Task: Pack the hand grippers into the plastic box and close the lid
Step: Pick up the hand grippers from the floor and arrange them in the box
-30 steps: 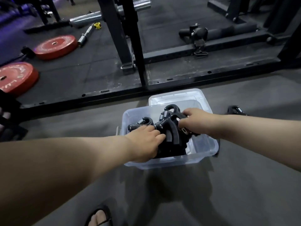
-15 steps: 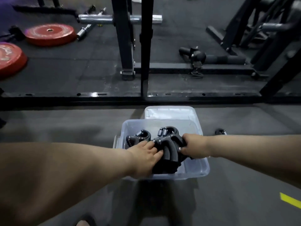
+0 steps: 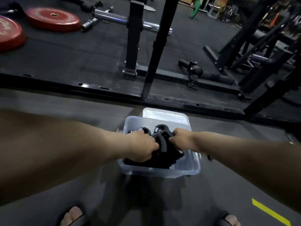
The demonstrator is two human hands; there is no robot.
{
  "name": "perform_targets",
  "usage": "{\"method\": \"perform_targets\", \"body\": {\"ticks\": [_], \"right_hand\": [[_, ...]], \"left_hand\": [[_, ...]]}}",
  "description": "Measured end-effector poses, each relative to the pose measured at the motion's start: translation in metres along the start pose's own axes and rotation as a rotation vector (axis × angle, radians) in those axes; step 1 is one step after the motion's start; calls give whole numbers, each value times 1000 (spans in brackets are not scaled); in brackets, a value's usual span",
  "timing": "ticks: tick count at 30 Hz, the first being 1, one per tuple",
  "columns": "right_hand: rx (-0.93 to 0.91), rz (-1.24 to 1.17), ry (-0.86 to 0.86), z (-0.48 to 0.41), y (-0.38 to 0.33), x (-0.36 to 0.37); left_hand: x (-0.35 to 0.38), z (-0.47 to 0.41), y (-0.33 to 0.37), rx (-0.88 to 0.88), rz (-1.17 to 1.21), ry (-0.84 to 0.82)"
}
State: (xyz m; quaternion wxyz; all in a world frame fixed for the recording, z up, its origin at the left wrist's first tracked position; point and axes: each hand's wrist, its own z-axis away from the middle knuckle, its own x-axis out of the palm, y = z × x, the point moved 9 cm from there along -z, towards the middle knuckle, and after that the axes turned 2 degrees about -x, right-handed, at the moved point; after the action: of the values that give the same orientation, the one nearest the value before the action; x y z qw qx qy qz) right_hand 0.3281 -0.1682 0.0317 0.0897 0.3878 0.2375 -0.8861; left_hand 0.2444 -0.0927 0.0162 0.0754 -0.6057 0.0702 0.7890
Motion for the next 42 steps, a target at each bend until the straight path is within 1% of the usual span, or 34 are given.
{"method": "perform_targets", "body": {"ticks": [2, 3, 5, 7, 9, 11, 13, 15, 20, 22, 25, 27, 28, 29, 31, 32, 35, 37, 39, 40, 42], "right_hand": [[-48, -70, -15, -5, -8, 12], [-82, -47, -24, -8, -11, 19], [-143, 179, -30, -18, -17, 26], [-165, 393, 6, -29, -14, 23], [-149, 412, 48, -37, -5, 8], [-98, 384, 45, -44, 12, -2], [-74, 352, -26, -47, 24, 7], [-101, 289, -38, -53, 29, 20], [-205, 173, 18, -57, 30, 21], [-215, 96, 63, -54, 37, 15], [-189, 34, 126, -47, 53, 4], [-138, -27, 169, -51, 70, -3], [-110, -95, 177, -53, 80, -3], [-83, -212, 175, -54, 88, -2], [-50, -475, 130, -54, 98, 4], [-30, -577, 99, -52, 101, 8], [11, -742, 54, -48, 107, 16], [41, -792, 42, -49, 113, 23], [52, -800, 23, -51, 118, 29], [47, -780, -1, -51, 119, 31], [16, -742, -59, -51, 116, 36]], "left_hand": [[-11, -3, -18, -175, 141, 55], [-15, -4, -26, -275, 233, 74], [-15, -3, -46, -446, 407, 105], [-9, -2, -56, -548, 484, 107], [6, -2, -62, -641, 513, 66], [23, -8, -58, -680, 480, 4], [32, -11, -50, -706, 467, 14], [39, -13, -44, -740, 468, 20], [39, -15, -44, -800, 495, -21], [33, -12, -48, -805, 457, -28], [26, -3, -63, -824, 358, -20], [32, 8, -72, -864, 362, -47], [38, 12, -74, -886, 371, -78], [44, 14, -74, -901, 358, -110], [48, 14, -71, -911, 285, -150], [46, 11, -69, -907, 259, -142], [29, -6, -63, -827, 220, -22], [17, -21, -57, -744, 247, 95], [4, -37, -49, -671, 353, 174], [1, -49, -43, -614, 414, 167], [2, -73, -24, -458, 462, 88]]}}
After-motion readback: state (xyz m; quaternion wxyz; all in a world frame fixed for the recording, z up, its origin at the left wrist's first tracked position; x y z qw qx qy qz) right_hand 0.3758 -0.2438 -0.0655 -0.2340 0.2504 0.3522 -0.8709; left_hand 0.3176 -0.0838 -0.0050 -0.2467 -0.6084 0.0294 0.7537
